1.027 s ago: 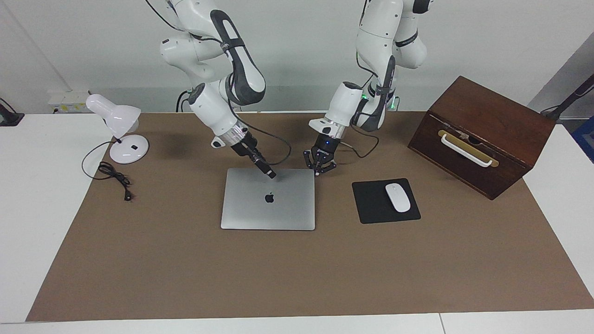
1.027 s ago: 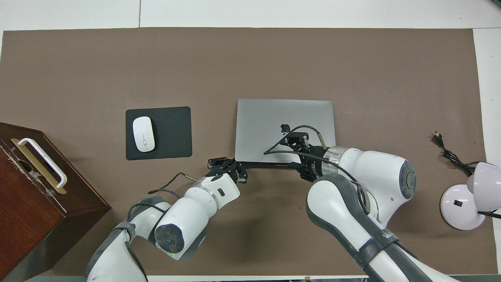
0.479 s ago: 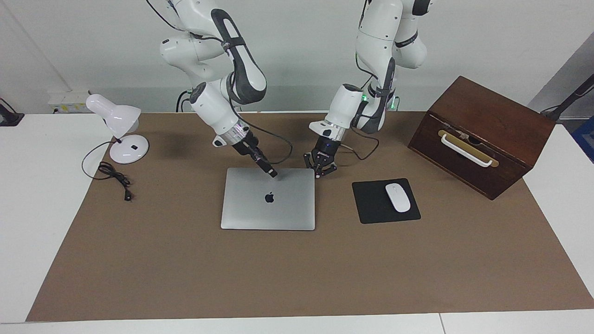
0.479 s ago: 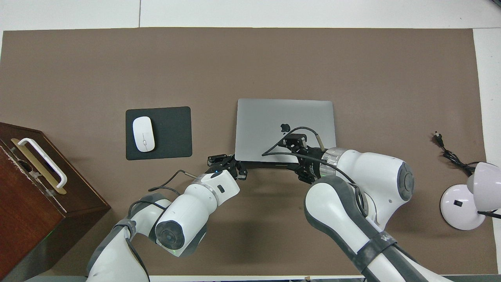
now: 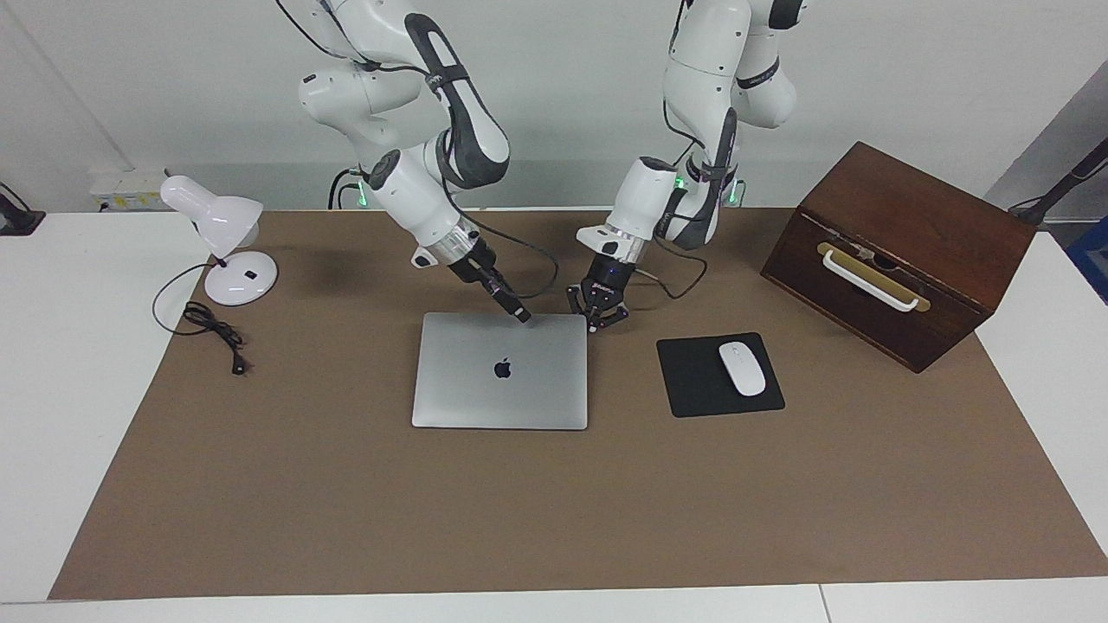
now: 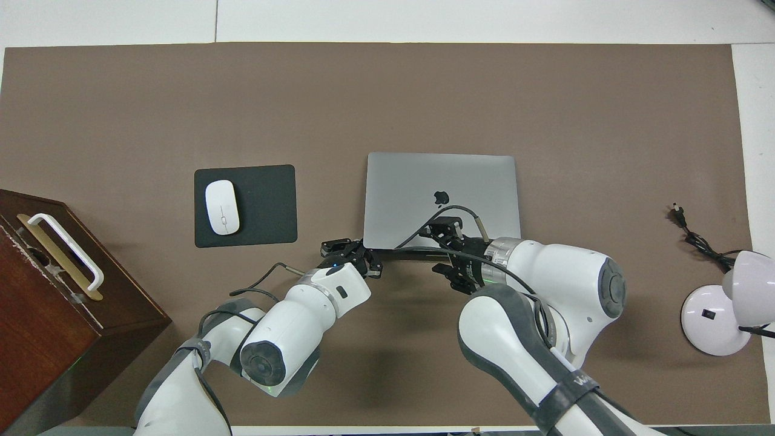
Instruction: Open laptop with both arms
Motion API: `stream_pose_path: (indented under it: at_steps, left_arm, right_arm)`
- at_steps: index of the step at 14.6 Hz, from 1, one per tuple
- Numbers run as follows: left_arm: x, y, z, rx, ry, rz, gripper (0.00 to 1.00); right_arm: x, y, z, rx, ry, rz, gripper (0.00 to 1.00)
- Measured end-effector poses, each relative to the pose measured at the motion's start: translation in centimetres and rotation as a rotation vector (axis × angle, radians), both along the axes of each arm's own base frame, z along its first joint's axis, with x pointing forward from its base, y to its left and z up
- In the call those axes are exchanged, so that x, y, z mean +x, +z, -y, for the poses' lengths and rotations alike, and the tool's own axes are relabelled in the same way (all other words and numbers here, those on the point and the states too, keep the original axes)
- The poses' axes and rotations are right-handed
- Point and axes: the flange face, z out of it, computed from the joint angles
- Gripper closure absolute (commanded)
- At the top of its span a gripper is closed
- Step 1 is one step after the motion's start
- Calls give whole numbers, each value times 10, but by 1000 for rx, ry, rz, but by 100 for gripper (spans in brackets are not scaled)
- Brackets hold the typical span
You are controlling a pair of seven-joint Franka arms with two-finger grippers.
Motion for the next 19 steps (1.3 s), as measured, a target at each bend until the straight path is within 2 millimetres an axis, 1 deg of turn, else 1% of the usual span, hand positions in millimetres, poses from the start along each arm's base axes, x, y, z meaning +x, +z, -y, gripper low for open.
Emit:
stream_pose_path:
  at_steps: [6,11,17,19]
  left_arm:
    - [0,0,0,3,-7,4,100]
    - [0,-1,0,5,-10,7,100]
    - [0,-1,0,6,-12,8,100]
    - [0,-1,0,6,-12,8,100]
  right_arm:
    - [-1,-4,5,-7,-2,-5,19]
    - [3,-11,21,-24,10,10,19]
    - [2,-19,24,-37,30,11,19]
    - [5,-20,31,-45,46,31,19]
